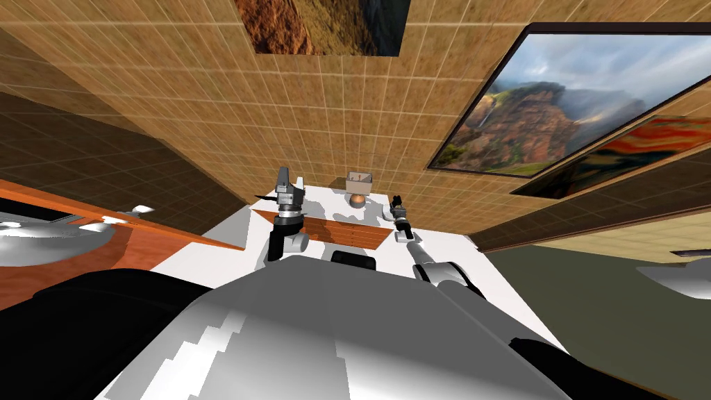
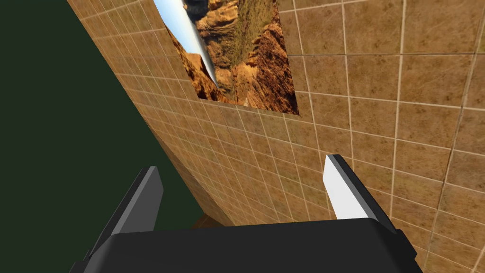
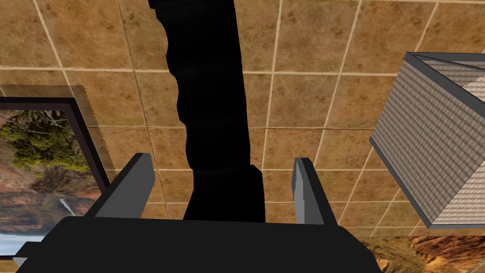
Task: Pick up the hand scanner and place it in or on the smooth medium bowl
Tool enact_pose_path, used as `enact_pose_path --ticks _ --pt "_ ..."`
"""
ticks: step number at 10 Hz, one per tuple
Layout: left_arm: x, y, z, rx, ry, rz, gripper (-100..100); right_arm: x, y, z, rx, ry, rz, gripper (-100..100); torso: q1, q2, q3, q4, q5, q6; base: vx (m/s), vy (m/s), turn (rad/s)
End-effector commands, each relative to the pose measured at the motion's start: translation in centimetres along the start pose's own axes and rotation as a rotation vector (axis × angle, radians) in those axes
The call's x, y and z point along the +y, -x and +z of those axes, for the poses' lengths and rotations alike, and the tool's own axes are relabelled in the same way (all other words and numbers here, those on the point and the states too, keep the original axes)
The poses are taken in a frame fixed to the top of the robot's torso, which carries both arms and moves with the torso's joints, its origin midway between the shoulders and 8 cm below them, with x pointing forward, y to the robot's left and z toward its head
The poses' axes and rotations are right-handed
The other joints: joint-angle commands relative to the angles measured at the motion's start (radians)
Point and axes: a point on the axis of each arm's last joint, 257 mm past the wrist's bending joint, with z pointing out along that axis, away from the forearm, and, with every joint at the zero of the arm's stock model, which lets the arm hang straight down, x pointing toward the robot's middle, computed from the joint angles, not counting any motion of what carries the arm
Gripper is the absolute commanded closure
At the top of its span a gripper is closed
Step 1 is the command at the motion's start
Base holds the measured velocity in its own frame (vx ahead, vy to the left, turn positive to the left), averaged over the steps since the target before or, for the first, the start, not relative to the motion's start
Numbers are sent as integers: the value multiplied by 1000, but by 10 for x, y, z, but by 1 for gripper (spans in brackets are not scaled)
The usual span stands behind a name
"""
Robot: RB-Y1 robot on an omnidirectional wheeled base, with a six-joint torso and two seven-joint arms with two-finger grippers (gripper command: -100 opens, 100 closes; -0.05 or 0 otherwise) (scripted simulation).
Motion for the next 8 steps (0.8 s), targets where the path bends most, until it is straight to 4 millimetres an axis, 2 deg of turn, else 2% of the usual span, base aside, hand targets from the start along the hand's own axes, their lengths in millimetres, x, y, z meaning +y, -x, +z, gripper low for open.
enact_pose_path --ticks 1,4,5,6,8 --pt "0 0 0 0 0 0 0 0 0 0 0 0 0 -100 0 0 0 0 0 0 5 -6 1" --pt "0 0 0 0 0 0 0 0 0 0 0 0 0 -100 2 2 1 1 1 0 0 0 0" --pt "0 0 0 0 0 0 0 -1 -1 0 1 -1 0 0 3 3 2 1 1 -1 0 0 0" --pt "0 0 0 0 0 0 0 -15 4 0 2 -18 7 -100 4 3 2 1 1 -1 -40 5 218" --pt "0 0 0 0 0 0 0 -31 8 1 1 -39 15 -100 5 5 4 2 1 -2 -56 3 166"
